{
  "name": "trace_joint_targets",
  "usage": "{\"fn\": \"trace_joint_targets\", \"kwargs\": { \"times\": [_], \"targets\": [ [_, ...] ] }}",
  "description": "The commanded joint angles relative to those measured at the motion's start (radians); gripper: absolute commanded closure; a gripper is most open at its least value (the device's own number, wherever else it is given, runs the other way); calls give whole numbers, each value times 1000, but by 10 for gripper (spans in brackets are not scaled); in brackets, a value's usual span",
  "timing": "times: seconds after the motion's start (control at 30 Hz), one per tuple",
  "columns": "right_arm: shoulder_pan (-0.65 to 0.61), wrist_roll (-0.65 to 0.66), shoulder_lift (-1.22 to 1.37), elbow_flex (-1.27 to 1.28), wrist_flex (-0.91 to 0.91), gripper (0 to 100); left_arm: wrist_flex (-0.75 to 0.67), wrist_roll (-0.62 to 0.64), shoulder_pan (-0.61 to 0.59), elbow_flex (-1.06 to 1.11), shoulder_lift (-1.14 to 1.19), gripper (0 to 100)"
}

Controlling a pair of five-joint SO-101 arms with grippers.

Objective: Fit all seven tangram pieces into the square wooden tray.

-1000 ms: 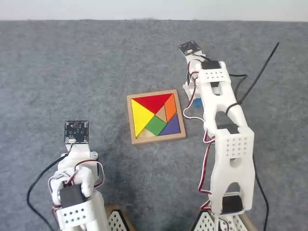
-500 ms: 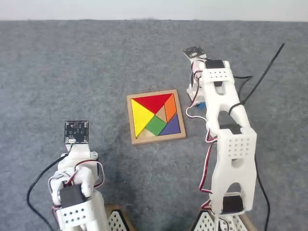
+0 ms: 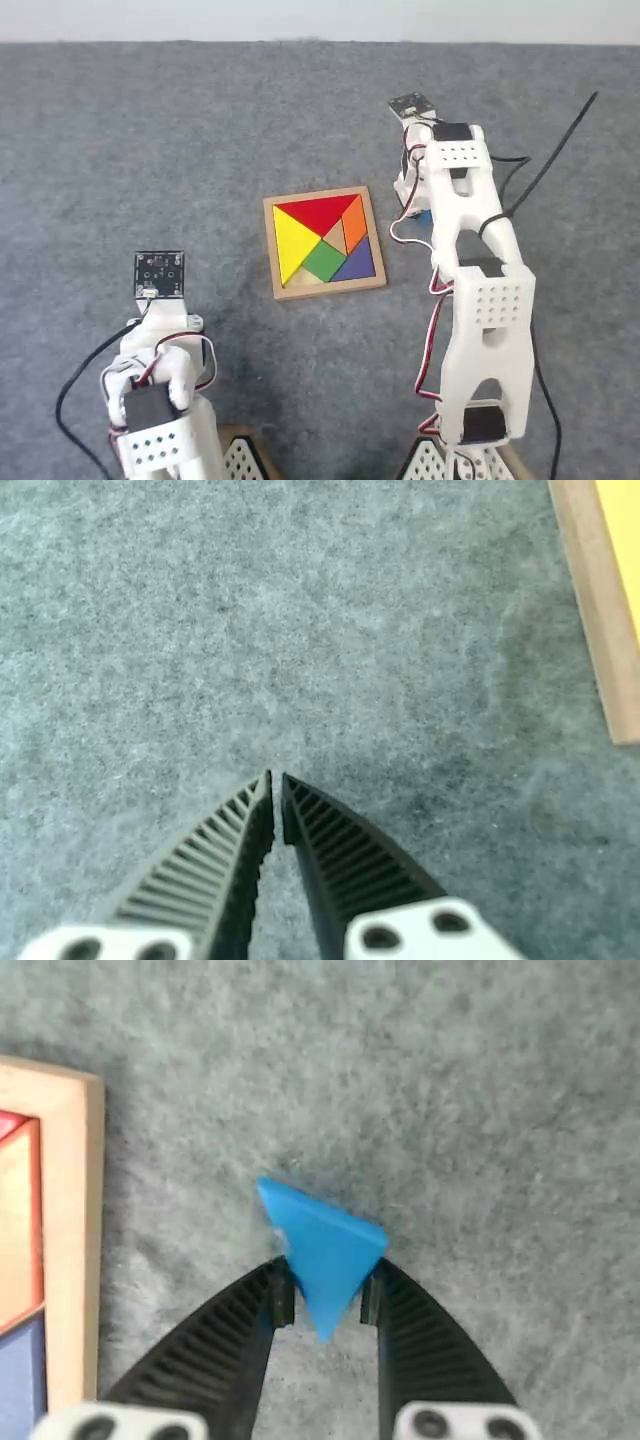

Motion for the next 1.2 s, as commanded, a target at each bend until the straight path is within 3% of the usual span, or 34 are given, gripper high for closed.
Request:
{"fn": "trace_joint_targets", "kwargs": {
  "times": [0.0,0.17,0.5,0.63,0.8,1.17],
  "targets": [
    [-5,-11,-19,-101,53,897,5,-9,-3,-8,-18,985],
    [-30,-11,-104,-107,113,898,5,-9,-3,-8,-18,985],
    [-208,-12,-246,-107,248,893,5,-9,-3,-8,-18,985],
    [-156,28,-229,-107,203,843,5,-9,-3,-8,-18,985],
    [-58,348,-157,-107,220,687,5,-9,-3,-8,-18,985],
    [-25,381,-18,-112,19,674,5,-9,-3,-8,-18,985]
  ]
}}
